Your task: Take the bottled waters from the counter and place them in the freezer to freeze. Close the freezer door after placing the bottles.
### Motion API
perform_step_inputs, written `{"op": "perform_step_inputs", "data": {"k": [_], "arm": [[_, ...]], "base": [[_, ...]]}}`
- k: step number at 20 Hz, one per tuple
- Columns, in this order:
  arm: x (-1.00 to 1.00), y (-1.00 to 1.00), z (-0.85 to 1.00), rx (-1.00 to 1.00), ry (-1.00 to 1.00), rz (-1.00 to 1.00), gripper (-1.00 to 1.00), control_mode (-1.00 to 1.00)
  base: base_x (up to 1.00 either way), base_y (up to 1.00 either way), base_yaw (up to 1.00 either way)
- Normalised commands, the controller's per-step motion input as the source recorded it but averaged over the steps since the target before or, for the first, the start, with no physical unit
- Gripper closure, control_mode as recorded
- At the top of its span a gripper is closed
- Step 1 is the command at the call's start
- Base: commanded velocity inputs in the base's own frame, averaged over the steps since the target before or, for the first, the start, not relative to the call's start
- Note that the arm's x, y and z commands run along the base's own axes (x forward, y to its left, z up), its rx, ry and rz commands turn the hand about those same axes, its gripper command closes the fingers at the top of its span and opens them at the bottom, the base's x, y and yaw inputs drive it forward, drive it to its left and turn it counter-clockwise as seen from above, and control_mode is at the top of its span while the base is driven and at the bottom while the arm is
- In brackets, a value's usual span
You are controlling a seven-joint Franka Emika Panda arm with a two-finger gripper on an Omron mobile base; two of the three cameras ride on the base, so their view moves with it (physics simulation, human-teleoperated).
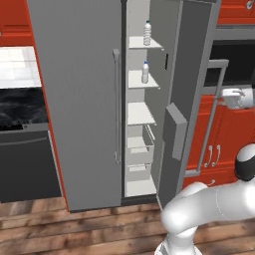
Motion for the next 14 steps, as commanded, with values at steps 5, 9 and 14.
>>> {"op": "perform_step_inputs", "data": {"k": [5, 9, 14], "arm": [[0.15, -0.04, -0.10, -0.03, 0.00, 0.00, -1.00, -1.00], [-0.17, -0.29, 0.00, 0.00, -0.05, 0.00, -1.00, -1.00], [-0.13, -0.49, 0.00, 0.01, -0.04, 0.00, -1.00, -1.00]], "base": [[0.00, 0.00, 0.00], [0.00, 0.00, 0.00], [0.00, 0.00, 0.00]]}}
